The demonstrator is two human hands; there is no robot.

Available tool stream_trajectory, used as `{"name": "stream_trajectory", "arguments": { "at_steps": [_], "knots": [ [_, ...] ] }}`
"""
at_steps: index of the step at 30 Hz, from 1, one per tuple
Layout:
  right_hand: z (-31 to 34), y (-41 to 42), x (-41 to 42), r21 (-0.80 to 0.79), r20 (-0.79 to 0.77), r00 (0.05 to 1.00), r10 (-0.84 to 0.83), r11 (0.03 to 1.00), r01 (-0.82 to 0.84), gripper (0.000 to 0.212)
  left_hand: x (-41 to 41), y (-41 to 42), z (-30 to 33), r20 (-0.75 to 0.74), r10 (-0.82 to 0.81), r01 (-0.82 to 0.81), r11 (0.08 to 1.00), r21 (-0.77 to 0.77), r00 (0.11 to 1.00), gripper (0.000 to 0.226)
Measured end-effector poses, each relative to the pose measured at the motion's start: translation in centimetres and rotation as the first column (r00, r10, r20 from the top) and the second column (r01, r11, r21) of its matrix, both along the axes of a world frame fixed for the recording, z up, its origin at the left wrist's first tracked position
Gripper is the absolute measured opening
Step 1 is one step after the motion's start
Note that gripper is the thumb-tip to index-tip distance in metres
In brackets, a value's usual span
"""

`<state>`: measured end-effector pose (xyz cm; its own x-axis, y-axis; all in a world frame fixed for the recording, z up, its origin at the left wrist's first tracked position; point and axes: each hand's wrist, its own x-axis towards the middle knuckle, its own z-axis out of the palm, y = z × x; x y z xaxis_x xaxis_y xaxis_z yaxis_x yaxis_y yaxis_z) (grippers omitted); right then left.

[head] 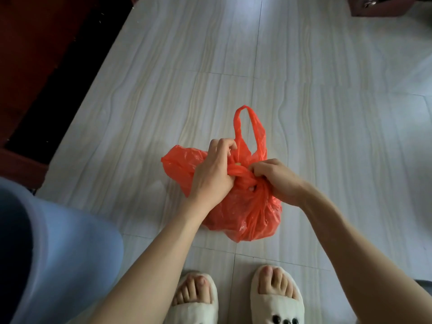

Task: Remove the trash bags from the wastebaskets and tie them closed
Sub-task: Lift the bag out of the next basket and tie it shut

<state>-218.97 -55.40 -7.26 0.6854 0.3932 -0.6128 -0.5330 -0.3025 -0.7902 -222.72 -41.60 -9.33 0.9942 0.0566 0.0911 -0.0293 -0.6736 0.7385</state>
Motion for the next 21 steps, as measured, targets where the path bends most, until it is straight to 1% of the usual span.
{"name": "stream_trajectory", "arguments": {
  "at_steps": [2, 3, 5, 7, 9, 11, 12, 14, 15, 16, 18, 21],
  "knots": [
    [-0.1, -0.1, 0.0, 0.043, -0.041, 0.999, -0.016, 0.999, 0.017, 0.033, 0.2, 0.2, 0.2, -0.015, -0.006, 0.007, 0.997, 0.083, 1.0, 0.035],
    [-0.3, -0.3, -0.1, 0.061, -0.054, 0.997, -0.06, 0.996, 0.063, 0.033, 0.3, 0.3, 0.3, -0.041, -0.019, 0.024, 0.993, 0.117, 0.999, 0.036],
    [-0.7, -0.8, 0.1, 0.086, -0.073, 0.982, -0.174, 0.98, 0.18, 0.032, 0.5, 0.3, 0.6, -0.112, -0.089, 0.107, 0.981, 0.161, 0.99, 0.041],
    [-1.0, -1.2, 0.3, 0.091, -0.077, 0.969, -0.236, 0.966, 0.242, 0.03, 0.5, 0.2, 0.9, -0.166, -0.183, 0.212, 0.961, 0.177, 0.969, 0.048],
    [-1.3, -1.4, 0.3, 0.111, -0.105, 0.963, -0.248, 0.959, 0.259, 0.028, 0.6, 0.3, 1.1, -0.198, -0.235, 0.265, 0.953, 0.145, 0.952, 0.052],
    [-1.4, -1.3, 0.0, 0.143, -0.143, 0.959, -0.243, 0.954, 0.263, 0.027, 0.8, 0.6, 0.9, -0.214, -0.238, 0.26, 0.962, 0.08, 0.947, 0.053],
    [-1.5, -1.2, 0.0, 0.16, -0.151, 0.958, -0.246, 0.95, 0.269, 0.028, 0.7, 0.8, 0.6, -0.22, -0.229, 0.239, 0.971, 0.018, 0.948, 0.052],
    [-1.7, -1.0, -0.2, 0.201, -0.151, 0.951, -0.27, 0.934, 0.297, 0.032, 0.6, 0.9, 0.0, -0.218, -0.202, 0.159, 0.967, -0.199, 0.955, 0.047],
    [-1.7, -0.8, -0.2, 0.225, -0.15, 0.946, -0.287, 0.922, 0.315, 0.034, 0.4, 0.9, -0.4, -0.208, -0.194, 0.124, 0.944, -0.307, 0.959, 0.046],
    [-1.9, -0.6, -0.3, 0.246, -0.148, 0.943, -0.299, 0.912, 0.328, 0.035, 0.3, 0.9, -0.7, -0.203, -0.192, 0.103, 0.918, -0.383, 0.96, 0.043],
    [-2.3, -0.2, -0.6, 0.289, -0.148, 0.94, -0.307, 0.896, 0.338, 0.037, 0.0, 0.9, -1.1, -0.217, -0.199, 0.082, 0.888, -0.452, 0.956, 0.035],
    [-2.7, -0.1, -0.6, 0.318, -0.139, 0.943, -0.303, 0.888, 0.332, 0.033, -0.4, 0.7, -1.5, -0.219, -0.206, 0.063, 0.85, -0.524, 0.954, 0.025]
  ]
}}
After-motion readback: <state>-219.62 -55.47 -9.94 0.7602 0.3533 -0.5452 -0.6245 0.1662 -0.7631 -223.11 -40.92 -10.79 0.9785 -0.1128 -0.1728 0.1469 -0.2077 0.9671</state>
